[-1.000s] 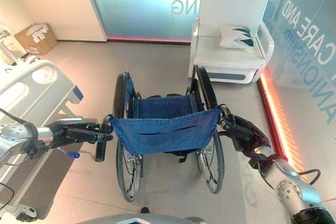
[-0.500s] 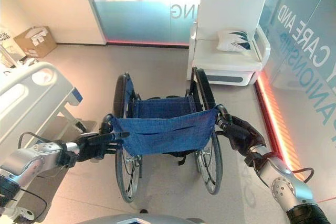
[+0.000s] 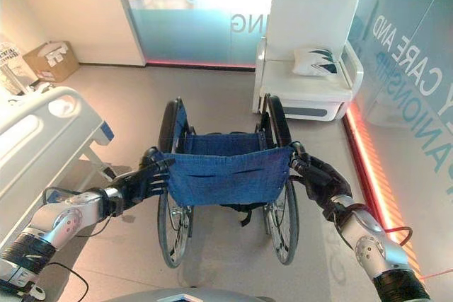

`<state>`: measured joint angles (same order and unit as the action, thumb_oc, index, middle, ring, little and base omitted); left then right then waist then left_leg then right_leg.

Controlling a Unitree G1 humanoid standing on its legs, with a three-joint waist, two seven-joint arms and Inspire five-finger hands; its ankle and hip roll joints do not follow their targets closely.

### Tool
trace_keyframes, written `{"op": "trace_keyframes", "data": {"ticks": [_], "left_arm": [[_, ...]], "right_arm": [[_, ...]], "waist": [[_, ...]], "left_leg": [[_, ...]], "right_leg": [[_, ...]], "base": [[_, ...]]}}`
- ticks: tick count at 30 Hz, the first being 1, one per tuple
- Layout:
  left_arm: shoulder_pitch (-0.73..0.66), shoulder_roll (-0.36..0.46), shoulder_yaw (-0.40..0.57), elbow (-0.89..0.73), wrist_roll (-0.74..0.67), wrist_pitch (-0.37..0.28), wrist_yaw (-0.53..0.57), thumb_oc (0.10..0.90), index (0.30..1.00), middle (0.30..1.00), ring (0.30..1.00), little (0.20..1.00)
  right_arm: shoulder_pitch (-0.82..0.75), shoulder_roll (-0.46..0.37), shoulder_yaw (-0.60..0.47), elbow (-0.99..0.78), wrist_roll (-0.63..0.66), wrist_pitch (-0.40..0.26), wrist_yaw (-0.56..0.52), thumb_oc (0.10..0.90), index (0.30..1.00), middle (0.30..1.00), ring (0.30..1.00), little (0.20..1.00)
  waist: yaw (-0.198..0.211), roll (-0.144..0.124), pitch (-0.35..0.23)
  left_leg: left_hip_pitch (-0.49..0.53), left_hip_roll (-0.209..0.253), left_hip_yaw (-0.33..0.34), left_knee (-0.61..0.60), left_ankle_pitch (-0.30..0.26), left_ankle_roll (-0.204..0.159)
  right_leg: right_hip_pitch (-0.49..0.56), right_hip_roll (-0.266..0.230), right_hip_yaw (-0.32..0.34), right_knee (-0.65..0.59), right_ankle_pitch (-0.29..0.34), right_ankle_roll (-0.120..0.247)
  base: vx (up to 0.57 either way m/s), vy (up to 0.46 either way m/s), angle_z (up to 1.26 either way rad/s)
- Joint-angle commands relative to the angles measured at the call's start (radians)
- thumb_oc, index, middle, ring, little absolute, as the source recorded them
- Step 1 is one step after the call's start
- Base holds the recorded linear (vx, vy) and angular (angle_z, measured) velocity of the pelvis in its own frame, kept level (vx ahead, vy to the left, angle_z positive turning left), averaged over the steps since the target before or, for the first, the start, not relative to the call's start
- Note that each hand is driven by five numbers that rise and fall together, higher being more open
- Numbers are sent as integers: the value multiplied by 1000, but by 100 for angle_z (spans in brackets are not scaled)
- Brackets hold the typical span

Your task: Push the wheelchair next to the bed

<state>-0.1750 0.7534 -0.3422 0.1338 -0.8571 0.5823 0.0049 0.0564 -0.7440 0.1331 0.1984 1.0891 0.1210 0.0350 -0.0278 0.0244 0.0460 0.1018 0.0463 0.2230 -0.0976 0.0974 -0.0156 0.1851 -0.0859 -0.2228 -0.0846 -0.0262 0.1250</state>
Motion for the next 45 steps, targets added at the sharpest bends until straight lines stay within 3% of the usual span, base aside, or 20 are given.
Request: {"op": "trace_keyframes", "data": {"ticks": [1, 7, 16, 23, 25, 32, 39, 45], "left_arm": [[-129, -225, -173, 43, 118, -147, -37, 400, 300, 300, 300, 300], [-137, -214, -199, -1, -16, -82, -189, 400, 300, 300, 300, 300], [-166, -179, -186, -116, -404, -88, -219, 400, 300, 300, 300, 300], [-121, -246, -139, -169, -688, -192, -235, 400, 300, 300, 300, 300], [-89, -296, -103, -190, -822, -253, -257, 400, 300, 300, 300, 300], [-32, -408, -11, -203, -1015, -336, -364, 400, 300, 300, 300, 300], [5, -490, 24, -232, -1067, -451, -509, 400, 300, 300, 300, 300], [13, -534, 22, -257, -1020, -517, -511, 400, 300, 300, 300, 300]], "right_arm": [[-72, 158, 172, -159, 16, -64, 210, 400, 300, 300, 300, 300], [-81, 133, 169, -160, 27, -40, 211, 400, 300, 300, 300, 300], [-87, 106, 168, -157, 32, -17, 217, 400, 300, 300, 300, 300], [-69, 129, 158, -152, 3, -15, 234, 400, 300, 300, 300, 300], [-60, 146, 142, -141, -11, -7, 255, 400, 300, 300, 300, 300], [-40, 196, 105, -121, -53, 21, 298, 400, 300, 300, 300, 300], [-37, 240, 93, -127, -99, 63, 307, 400, 300, 300, 300, 300], [-40, 268, 111, -131, -130, 76, 308, 400, 300, 300, 300, 300]], "waist": [[-84, -26, 46], [-93, -26, 52], [-96, -17, 52], [-94, -21, 52], [-91, -28, 50], [-84, -48, 41], [-67, -66, 36], [-59, -75, 33]], "left_leg": [[51, -20, 27, 10, -87, -8], [63, -21, 29, 10, -92, -6], [69, -24, 31, 10, -98, -5], [69, -23, 35, 10, -102, -3], [71, -24, 36, 10, -107, -2], [76, -22, 43, 10, -115, -2], [84, -30, 30, 10, -128, 2], [94, -42, 19, 10, -137, 11]], "right_leg": [[-48, 50, 9, 10, 49, 7], [-46, 52, 22, 12, 52, 9], [-43, 46, 18, 13, 53, 8], [-43, 41, 12, 17, 52, 6], [-40, 38, 8, 17, 51, 6], [-37, 33, -9, 22, 44, 3], [-33, 29, -13, 33, 34, -1], [-33, 27, -3, 48, 28, -2]], "base": [[-1, 4, -9], [19, 21, -6], [14, 41, -3], [3, 17, 0], [7, 15, 0], [0, 0, 0], [19, 26, -1], [29, 39, -2]]}}
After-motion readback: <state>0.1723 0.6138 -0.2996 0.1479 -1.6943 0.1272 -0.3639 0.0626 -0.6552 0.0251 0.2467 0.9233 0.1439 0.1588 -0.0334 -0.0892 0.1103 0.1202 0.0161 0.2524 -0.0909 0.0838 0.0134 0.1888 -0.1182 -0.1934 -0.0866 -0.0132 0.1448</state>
